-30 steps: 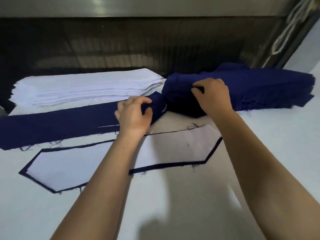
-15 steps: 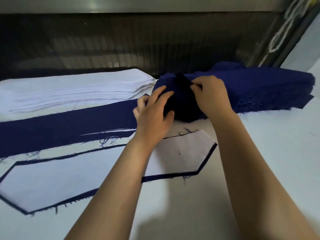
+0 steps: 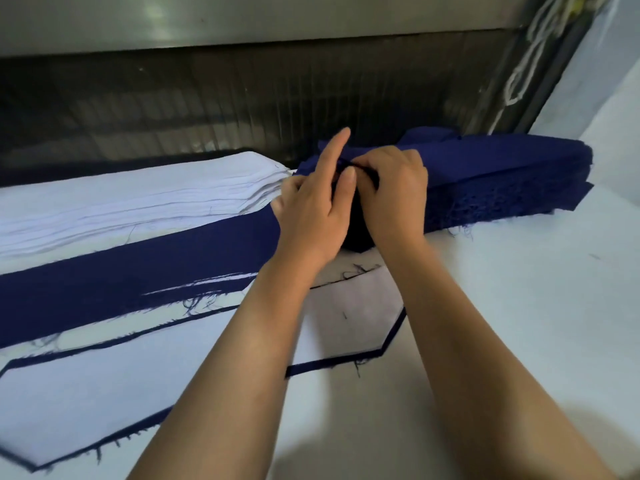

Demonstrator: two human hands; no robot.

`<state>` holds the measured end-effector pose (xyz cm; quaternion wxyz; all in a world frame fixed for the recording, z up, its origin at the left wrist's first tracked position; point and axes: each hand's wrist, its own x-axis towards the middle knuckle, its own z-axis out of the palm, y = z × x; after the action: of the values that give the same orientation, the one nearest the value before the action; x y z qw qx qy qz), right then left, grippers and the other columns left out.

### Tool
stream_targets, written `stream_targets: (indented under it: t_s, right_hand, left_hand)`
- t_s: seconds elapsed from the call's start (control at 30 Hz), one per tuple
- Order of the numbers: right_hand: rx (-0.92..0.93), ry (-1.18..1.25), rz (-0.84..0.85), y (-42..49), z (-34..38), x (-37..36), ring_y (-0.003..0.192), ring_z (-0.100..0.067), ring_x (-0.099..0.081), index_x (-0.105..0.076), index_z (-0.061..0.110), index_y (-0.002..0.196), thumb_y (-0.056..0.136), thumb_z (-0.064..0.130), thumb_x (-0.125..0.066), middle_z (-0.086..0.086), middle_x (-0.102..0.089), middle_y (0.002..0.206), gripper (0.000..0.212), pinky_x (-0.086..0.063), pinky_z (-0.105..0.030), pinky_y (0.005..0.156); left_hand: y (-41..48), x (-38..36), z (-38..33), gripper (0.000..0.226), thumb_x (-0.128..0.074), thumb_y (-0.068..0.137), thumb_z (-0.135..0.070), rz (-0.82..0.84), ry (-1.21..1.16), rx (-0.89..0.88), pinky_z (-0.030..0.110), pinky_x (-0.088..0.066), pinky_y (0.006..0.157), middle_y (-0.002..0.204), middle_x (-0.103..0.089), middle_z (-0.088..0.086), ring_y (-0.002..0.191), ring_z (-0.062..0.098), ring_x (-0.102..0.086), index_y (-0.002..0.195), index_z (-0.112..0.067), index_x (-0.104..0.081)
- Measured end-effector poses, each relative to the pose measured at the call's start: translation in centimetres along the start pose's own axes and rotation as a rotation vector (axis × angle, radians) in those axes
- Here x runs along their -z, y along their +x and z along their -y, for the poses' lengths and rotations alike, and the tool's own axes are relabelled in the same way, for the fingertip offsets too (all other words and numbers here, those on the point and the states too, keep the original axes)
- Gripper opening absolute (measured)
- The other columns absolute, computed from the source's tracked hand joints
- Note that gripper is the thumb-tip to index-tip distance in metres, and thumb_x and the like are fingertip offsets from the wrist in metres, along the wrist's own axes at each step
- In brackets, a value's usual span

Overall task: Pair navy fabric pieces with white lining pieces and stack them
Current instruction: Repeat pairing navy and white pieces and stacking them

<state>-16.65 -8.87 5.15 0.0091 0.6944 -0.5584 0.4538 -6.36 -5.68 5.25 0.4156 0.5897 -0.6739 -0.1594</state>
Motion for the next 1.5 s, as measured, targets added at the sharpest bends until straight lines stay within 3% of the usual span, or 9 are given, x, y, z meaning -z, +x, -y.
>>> stream_targets:
  t_s: [0.13, 0.3, 0.47, 0.63, 0.73, 0.97, 1.3, 1.43, 1.5]
  right_hand:
    - [0.065, -0.022, -0.039, -0.4, 1.4, -0.2, 0.091, -0.029, -0.051, -0.071, 0.012, 0.096, 0.091, 0.019, -0.053, -0.004, -0.068, 0.096, 0.019, -0.025, -0.031, 0.073]
    - [0.095, -0.066, 0.020, -1.0, 1.8, -0.2, 0.101, -0.027, -0.051, -0.068, 0.014, 0.107, 0.087, 0.012, -0.056, -0.004, -0.066, 0.105, 0.023, -0.025, -0.029, 0.078]
    - [0.081, -0.171, 0.136, -1.5, 0.6, 0.6, 0.116, -0.026, -0.042, -0.057, 0.017, 0.125, 0.079, 0.002, -0.055, -0.002, -0.057, 0.124, 0.048, -0.020, -0.031, 0.091]
    - [0.008, -0.242, 0.151, -2.6, -0.8, 1.0, 0.123, -0.020, -0.036, -0.047, 0.021, 0.136, 0.082, 0.002, -0.049, 0.004, -0.050, 0.135, 0.057, -0.014, -0.032, 0.096]
    - [-0.004, -0.240, 0.132, -3.6, -1.2, 1.2, 0.124, -0.022, -0.035, -0.054, 0.019, 0.131, 0.087, 0.007, -0.050, 0.002, -0.052, 0.133, 0.046, -0.012, -0.034, 0.097]
    - [-0.008, -0.212, 0.098, -6.5, -0.6, 1.6, 0.122, -0.033, -0.028, -0.069, 0.019, 0.108, 0.081, 0.001, -0.060, -0.005, -0.046, 0.135, 0.034, -0.016, -0.037, 0.093]
    - [0.025, -0.086, 0.088, -9.3, 0.4, 2.7, 0.118, -0.038, -0.032, -0.072, 0.011, 0.099, 0.082, -0.003, -0.060, -0.003, -0.045, 0.141, 0.025, -0.026, -0.036, 0.097]
    - [0.227, -0.009, 0.080, -10.6, 0.6, 2.8, 0.110, -0.036, -0.039, -0.074, 0.003, 0.088, 0.071, -0.005, -0.065, -0.013, -0.055, 0.130, 0.021, -0.025, -0.021, 0.098]
    - [0.311, 0.007, 0.099, -11.0, 0.6, 3.0, 0.106, -0.038, -0.047, -0.074, 0.003, 0.084, 0.066, -0.005, -0.066, -0.014, -0.061, 0.122, 0.021, -0.031, -0.026, 0.096]
  left_hand:
    - [1.9, 0.7, -1.2, 0.048, -0.020, 0.103, -0.047, 0.033, -0.066, 0.087, 0.050, -0.028, 0.110, 0.124, -0.059, 0.000, 0.129, 0.024, -0.040, 0.138, -0.030, -0.047]
    - [1.2, 1.5, -0.8, 0.039, -0.033, 0.104, -0.037, -0.100, -0.228, 0.137, 0.033, -0.045, 0.088, 0.079, -0.055, -0.018, 0.082, 0.002, -0.053, 0.105, -0.015, -0.065]
    - [-0.7, 3.2, 1.7, 0.025, -0.048, 0.099, -0.026, -0.232, -0.320, 0.218, 0.041, -0.051, 0.089, 0.087, -0.067, -0.008, 0.091, 0.020, -0.064, 0.108, -0.015, -0.069]
    - [-4.7, 6.2, 4.9, 0.026, -0.057, 0.091, -0.008, -0.391, -0.293, 0.323, 0.032, -0.049, 0.091, 0.097, -0.068, -0.006, 0.083, 0.012, -0.060, 0.112, -0.018, -0.069]
    - [-7.3, 8.6, 6.7, 0.033, -0.058, 0.090, -0.003, -0.434, -0.310, 0.359, 0.033, -0.051, 0.085, 0.088, -0.066, -0.015, 0.069, 0.011, -0.057, 0.106, -0.030, -0.066]
    - [-13.1, 14.4, 9.8, 0.050, -0.061, 0.090, -0.002, -0.378, -0.291, 0.340, 0.017, -0.049, 0.081, 0.098, -0.069, -0.020, 0.089, -0.002, -0.067, 0.089, -0.051, -0.069]
    - [-17.8, 18.0, 11.7, 0.043, -0.059, 0.089, 0.004, -0.430, -0.239, 0.346, 0.000, -0.043, 0.072, 0.099, -0.065, -0.019, 0.082, -0.014, -0.061, 0.094, -0.037, -0.067]
    - [-19.2, 18.3, 12.6, 0.042, -0.058, 0.091, 0.004, -0.440, -0.194, 0.349, 0.000, -0.043, 0.072, 0.098, -0.066, -0.017, 0.080, -0.013, -0.062, 0.092, -0.037, -0.068]
    - [-19.8, 18.4, 13.1, 0.039, -0.057, 0.091, 0.002, -0.447, -0.180, 0.362, 0.003, -0.046, 0.074, 0.099, -0.068, -0.011, 0.082, -0.010, -0.063, 0.094, -0.035, -0.068]
